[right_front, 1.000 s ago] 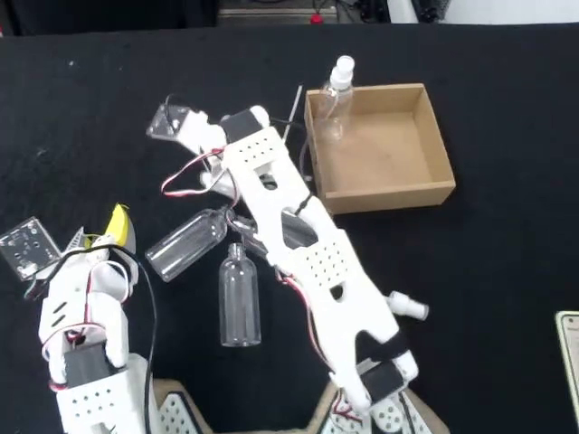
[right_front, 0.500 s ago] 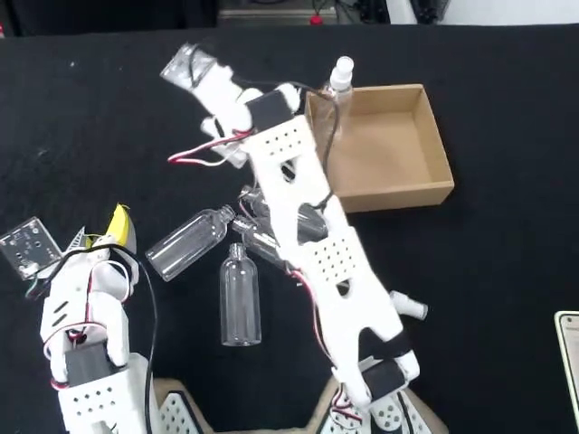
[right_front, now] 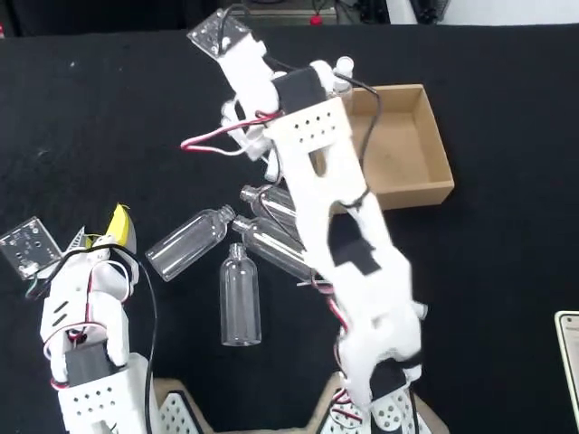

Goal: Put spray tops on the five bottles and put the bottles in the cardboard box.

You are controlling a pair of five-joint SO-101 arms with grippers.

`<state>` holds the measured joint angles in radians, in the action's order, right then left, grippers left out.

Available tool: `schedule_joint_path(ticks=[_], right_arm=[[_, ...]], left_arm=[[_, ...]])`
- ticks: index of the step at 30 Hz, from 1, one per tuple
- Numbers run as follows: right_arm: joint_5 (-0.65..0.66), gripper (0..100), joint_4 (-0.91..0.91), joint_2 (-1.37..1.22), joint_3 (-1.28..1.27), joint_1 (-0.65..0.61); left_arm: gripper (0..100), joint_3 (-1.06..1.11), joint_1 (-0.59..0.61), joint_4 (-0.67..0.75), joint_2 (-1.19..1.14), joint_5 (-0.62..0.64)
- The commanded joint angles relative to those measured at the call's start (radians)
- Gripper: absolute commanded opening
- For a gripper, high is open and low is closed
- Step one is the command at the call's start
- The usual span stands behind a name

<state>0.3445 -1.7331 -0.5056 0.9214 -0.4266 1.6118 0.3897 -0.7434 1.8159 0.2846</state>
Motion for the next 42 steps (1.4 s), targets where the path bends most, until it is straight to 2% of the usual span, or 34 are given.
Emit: schedule_joint_path(ticks=[1, 7, 10, 14, 18, 20, 25, 31, 34, 38, 42], right_arm=[[0.000, 1.1, -0.026, 0.251, -0.180, 0.041], [-0.008, 1.1, -0.026, 0.493, -0.420, 0.157], [-0.006, 1.1, -0.017, 0.568, -0.561, 0.150], [-0.008, 1.1, 0.097, 0.668, -0.751, 0.028], [-0.008, 1.1, 0.273, 0.791, -1.004, -0.152], [-0.008, 1.1, 0.404, 0.835, -1.153, -0.233], [-0.046, 1.5, 0.733, 0.848, -1.435, -0.428], [-0.256, 1.5, 0.916, 0.723, -1.448, -0.555], [-0.362, 1.5, 0.954, 0.616, -1.403, -0.600], [-0.422, 2.8, 0.901, 0.476, -1.317, -0.617], [-0.425, 15.6, 0.746, 0.421, -1.210, -0.621]], left_arm=[[23, -0.008, 0.005, 0.021, 0.008, 0.005], [23, -0.004, 0.005, 0.021, 0.008, 0.005], [23, 0.005, 0.004, 0.029, 0.008, 0.005], [23, 0.001, 0.028, 0.021, 0.008, 0.005], [23, -0.025, 0.165, 0.021, 0.008, 0.014], [23, -0.044, 0.228, 0.021, 0.008, 0.026], [23, -0.077, 0.364, 0.025, 0.008, 0.149], [23, -0.154, 0.487, 0.021, 0.006, 0.143], [23, -0.153, 0.515, -0.015, 0.005, 0.075], [23, -0.119, 0.506, -0.112, 0.006, 0.048], [23, -0.067, 0.463, -0.107, 0.008, 0.043]])
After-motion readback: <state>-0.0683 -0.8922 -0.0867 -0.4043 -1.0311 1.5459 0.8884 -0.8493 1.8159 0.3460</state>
